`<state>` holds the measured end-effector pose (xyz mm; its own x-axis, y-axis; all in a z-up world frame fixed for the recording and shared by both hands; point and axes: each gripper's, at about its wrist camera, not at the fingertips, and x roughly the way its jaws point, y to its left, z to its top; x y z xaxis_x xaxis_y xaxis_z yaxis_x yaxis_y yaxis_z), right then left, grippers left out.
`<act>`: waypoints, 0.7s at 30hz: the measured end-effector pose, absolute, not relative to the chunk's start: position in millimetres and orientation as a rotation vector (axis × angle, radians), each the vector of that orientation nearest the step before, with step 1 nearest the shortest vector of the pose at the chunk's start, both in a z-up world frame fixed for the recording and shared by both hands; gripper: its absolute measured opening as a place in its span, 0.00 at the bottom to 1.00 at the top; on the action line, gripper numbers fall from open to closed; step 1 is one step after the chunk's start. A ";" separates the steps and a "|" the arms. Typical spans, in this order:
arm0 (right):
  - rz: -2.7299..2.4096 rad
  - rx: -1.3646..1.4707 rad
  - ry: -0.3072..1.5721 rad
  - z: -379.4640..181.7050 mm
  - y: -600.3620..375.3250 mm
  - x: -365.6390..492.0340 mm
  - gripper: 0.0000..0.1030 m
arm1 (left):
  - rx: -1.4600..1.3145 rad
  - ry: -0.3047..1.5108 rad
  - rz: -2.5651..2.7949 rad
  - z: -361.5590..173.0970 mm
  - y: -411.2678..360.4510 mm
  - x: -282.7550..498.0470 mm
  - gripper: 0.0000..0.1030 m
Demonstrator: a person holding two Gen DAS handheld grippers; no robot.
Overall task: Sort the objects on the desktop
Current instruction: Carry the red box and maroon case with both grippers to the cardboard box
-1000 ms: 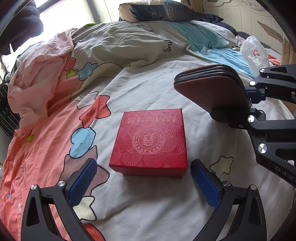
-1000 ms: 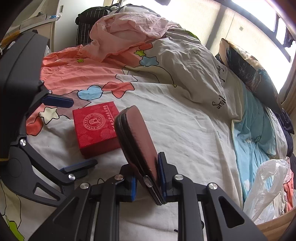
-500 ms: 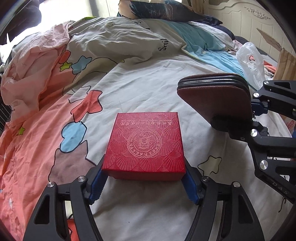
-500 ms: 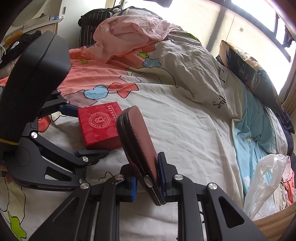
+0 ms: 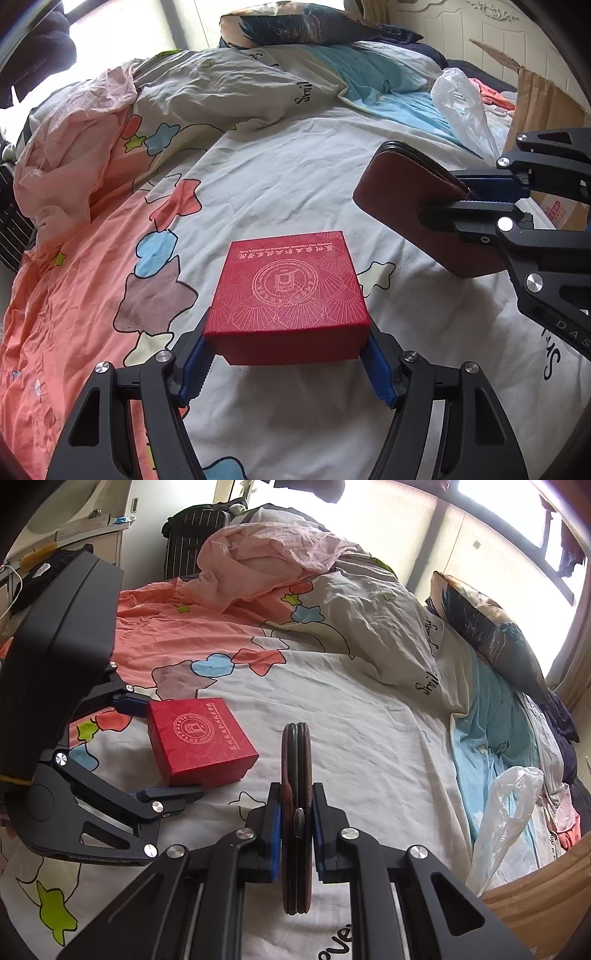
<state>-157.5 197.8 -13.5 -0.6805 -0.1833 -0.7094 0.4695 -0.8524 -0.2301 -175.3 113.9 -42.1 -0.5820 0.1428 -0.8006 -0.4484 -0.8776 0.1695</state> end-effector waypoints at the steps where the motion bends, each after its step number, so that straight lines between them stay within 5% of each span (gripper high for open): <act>1: -2.521 1.006 0.572 -13.1 197.8 -156.0 0.13 | -1.207 0.511 2.474 -40.8 113.6 -173.6 0.70; 21: -2.550 0.978 0.523 31.8 213.0 -117.7 0.12 | -1.124 0.531 2.488 2.1 131.1 -135.1 0.70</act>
